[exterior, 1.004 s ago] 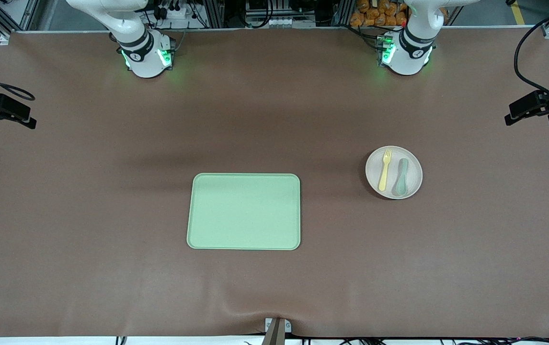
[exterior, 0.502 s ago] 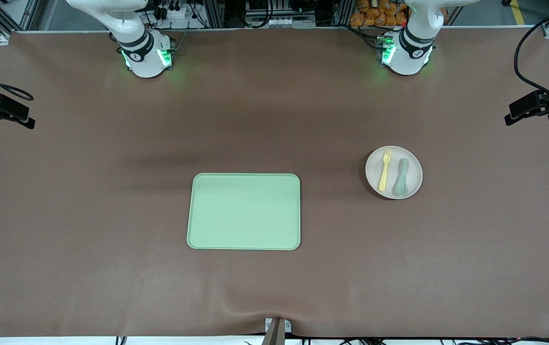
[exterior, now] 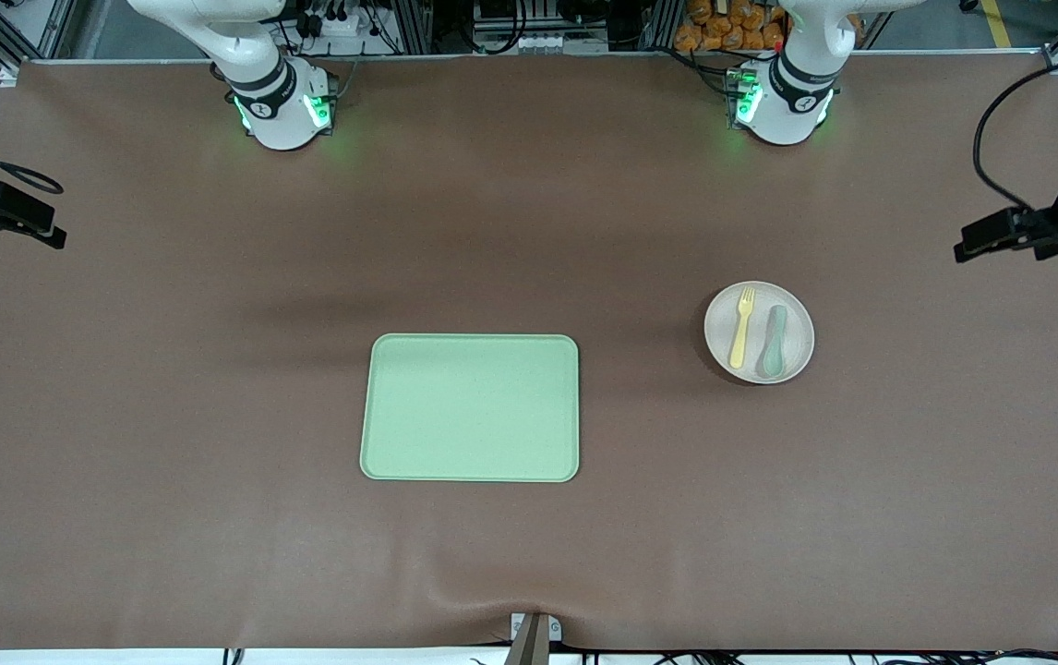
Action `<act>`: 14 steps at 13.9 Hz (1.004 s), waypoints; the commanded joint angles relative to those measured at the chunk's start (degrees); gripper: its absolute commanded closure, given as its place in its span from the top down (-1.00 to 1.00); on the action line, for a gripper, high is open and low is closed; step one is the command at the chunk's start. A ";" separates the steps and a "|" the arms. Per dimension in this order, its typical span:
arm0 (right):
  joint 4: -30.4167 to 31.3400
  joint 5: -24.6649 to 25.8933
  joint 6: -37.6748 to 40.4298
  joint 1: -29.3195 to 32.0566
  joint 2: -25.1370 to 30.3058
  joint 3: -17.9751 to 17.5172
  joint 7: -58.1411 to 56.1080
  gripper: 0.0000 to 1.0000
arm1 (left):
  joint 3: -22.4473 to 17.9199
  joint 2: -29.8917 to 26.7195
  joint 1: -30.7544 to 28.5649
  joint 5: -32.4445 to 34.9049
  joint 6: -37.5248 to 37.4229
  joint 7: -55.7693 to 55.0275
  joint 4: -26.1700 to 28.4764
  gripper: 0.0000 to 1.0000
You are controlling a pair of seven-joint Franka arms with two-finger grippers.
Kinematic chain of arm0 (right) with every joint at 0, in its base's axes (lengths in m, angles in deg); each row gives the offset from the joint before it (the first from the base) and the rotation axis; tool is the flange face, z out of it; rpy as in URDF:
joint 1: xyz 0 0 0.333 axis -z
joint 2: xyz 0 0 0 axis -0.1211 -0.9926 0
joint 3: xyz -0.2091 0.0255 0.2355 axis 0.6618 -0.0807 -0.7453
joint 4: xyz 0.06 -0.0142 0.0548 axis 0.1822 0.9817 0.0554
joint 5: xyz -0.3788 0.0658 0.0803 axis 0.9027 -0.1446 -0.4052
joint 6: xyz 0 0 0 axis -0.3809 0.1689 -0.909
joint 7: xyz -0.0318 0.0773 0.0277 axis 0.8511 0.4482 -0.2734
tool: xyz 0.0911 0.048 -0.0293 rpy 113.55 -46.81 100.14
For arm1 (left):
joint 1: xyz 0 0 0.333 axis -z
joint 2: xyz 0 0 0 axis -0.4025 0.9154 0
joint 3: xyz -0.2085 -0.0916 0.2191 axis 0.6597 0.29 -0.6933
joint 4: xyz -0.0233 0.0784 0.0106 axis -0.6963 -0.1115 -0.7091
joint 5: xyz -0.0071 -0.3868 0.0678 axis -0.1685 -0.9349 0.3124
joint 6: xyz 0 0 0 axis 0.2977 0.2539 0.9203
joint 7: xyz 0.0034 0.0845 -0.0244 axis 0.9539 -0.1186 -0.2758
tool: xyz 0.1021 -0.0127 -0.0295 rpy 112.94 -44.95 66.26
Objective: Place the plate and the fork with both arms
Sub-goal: 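Reach the left gripper down to the rim of the white plate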
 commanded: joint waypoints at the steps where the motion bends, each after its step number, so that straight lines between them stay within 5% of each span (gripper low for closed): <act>1: -0.19 -0.14 0.45 0.57 0.44 -0.27 -0.29 1.00 | -0.01 3.24 -0.48 -0.38 0.94 -0.07 -0.79 1.00; 14: -0.19 -0.14 0.62 0.66 0.27 -0.27 -0.29 1.00 | 0.08 18.44 -0.56 3.04 13.06 0.28 0.26 1.00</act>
